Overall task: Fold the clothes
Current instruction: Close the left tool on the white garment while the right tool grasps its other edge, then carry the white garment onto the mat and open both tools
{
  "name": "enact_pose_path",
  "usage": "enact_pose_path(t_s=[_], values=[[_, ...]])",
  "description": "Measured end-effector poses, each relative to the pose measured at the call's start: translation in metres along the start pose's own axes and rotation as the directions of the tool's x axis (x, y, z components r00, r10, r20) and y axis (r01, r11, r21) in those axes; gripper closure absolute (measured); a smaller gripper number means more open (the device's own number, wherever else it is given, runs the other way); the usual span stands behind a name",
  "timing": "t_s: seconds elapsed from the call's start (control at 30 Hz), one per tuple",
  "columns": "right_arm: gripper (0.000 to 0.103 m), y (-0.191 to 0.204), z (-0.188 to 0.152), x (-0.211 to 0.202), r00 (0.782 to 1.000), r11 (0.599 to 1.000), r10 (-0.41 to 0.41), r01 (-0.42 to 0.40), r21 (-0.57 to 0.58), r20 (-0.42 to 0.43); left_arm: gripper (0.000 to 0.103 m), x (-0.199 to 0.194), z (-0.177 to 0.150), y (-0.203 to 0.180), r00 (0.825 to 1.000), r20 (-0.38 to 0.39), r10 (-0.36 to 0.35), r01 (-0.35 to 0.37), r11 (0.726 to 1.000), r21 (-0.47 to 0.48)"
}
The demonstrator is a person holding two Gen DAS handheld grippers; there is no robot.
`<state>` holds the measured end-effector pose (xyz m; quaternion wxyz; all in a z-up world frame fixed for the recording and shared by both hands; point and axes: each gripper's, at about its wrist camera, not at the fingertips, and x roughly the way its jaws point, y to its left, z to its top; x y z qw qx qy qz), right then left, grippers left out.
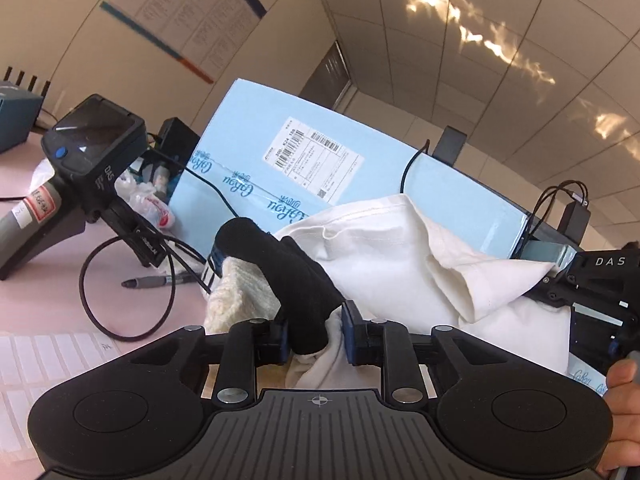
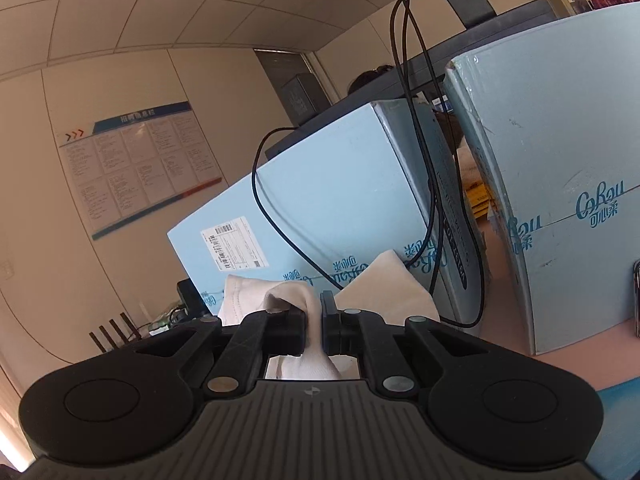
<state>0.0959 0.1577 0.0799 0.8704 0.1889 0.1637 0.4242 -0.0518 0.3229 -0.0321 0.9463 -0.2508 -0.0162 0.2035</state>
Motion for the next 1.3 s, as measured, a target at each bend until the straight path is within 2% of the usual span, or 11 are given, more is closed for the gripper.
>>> enact_pose_path(t_s=[0.23,0.3,0.43,0.6,0.67,0.77,0.93,1.03,1.13,1.23,1.3], values=[[0.097,-0.019,0.04,-0.062,0.987,0.998,0.021,-0.031,0.062,0.16,0.091,-0.027,0.0,-0.015,0.981,0.191,-0.019,-0.002,0.994,0.11],[0.097,-0.031,0.046,-0.093,0.976,0.995,0.009,-0.029,0.091,0.216,0.092,-0.037,-0.001,-0.02,0.963,0.269,-0.002,-0.038,0.989,0.143],[0.097,-0.054,0.057,-0.154,0.953,0.992,-0.035,-0.003,0.124,0.301,0.093,-0.06,0.006,-0.039,0.908,0.418,0.007,-0.098,0.976,0.196],[0.097,-0.083,0.071,-0.219,0.925,0.986,-0.118,0.067,0.151,0.361,0.093,-0.092,0.019,-0.097,0.867,0.472,-0.158,0.004,0.95,0.311],[0.097,-0.098,0.073,-0.236,0.914,0.979,-0.171,0.117,0.165,0.368,0.102,-0.1,0.021,-0.121,0.858,0.465,-0.216,0.05,0.938,0.344],[0.097,-0.119,0.075,-0.262,0.892,0.964,-0.249,0.189,0.188,0.377,0.103,-0.1,0.021,-0.149,0.869,0.401,-0.291,0.141,0.921,0.363],[0.098,-0.155,0.079,-0.304,0.842,0.924,-0.375,0.306,0.228,0.388,0.103,-0.085,-0.005,-0.172,0.921,0.224,-0.319,0.228,0.906,0.356],[0.098,-0.182,0.063,-0.329,0.817,0.889,-0.451,0.374,0.265,0.359,0.103,-0.086,-0.017,-0.17,0.937,0.09,-0.337,0.289,0.895,0.339],[0.098,-0.209,0.043,-0.354,0.789,0.846,-0.525,0.441,0.301,0.32,0.101,-0.085,-0.025,-0.157,0.939,-0.05,-0.34,0.34,0.897,0.281],[0.098,-0.236,0.022,-0.378,0.765,0.804,-0.586,0.508,0.309,0.267,0.097,-0.09,-0.032,-0.147,0.928,-0.193,-0.318,0.361,0.895,0.263],[0.098,-0.248,0.011,-0.388,0.742,0.771,-0.63,0.564,0.295,0.229,0.082,-0.099,-0.042,-0.148,0.917,-0.261,-0.303,0.372,0.886,0.278]])
